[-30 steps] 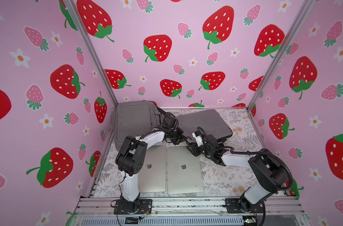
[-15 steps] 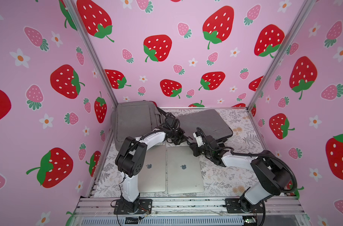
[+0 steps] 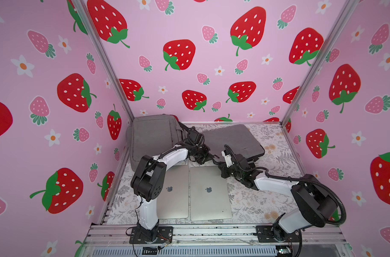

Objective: Open the zippered laptop bag and take out the laptop
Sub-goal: Unzip the zipper on the zippered laptop bag.

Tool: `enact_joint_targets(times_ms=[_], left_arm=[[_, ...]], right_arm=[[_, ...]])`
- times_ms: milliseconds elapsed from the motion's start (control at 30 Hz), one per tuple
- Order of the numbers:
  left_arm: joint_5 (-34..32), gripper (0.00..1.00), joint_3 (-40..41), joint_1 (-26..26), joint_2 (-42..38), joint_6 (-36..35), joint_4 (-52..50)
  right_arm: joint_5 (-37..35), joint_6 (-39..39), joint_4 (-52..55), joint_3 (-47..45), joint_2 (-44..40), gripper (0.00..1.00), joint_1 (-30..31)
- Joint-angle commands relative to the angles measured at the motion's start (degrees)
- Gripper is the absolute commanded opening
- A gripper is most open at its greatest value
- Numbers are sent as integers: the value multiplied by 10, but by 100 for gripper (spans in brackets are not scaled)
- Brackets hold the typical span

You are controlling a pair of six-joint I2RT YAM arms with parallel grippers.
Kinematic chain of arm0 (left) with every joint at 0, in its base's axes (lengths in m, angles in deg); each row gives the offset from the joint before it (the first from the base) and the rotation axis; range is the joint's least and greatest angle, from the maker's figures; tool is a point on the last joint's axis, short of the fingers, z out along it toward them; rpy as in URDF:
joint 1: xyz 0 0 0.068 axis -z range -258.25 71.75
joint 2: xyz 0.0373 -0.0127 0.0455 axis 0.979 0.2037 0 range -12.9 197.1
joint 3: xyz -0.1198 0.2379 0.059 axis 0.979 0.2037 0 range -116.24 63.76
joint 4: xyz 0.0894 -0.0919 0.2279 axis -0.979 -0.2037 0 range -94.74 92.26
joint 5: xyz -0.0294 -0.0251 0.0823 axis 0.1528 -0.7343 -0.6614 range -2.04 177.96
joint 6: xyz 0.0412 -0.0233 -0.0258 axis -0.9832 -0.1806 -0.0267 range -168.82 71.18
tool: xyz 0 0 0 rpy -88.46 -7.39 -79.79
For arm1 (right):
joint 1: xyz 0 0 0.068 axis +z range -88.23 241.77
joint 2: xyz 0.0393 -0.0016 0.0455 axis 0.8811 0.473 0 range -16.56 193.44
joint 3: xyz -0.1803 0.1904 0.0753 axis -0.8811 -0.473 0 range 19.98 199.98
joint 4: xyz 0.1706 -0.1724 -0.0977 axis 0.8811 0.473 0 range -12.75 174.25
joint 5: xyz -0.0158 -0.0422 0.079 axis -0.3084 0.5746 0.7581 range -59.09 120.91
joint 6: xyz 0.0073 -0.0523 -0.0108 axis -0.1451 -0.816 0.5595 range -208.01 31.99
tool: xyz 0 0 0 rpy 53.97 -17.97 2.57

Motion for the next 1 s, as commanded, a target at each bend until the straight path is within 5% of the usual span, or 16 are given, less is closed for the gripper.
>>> enact_joint_targets(times_ms=[0,267,967], left_arm=[[37,0,-36,-12,-32,-28,-33],[51,0,-50,-33,-20,-63,-64],[65,0,-52,-77,-1,-109,-89]], right_arm=[[-53,-10,88,11,-9,0,0],[-61,-8,168,6,-43,0,-58],[-36,-115,306,87,-31,0,-344]])
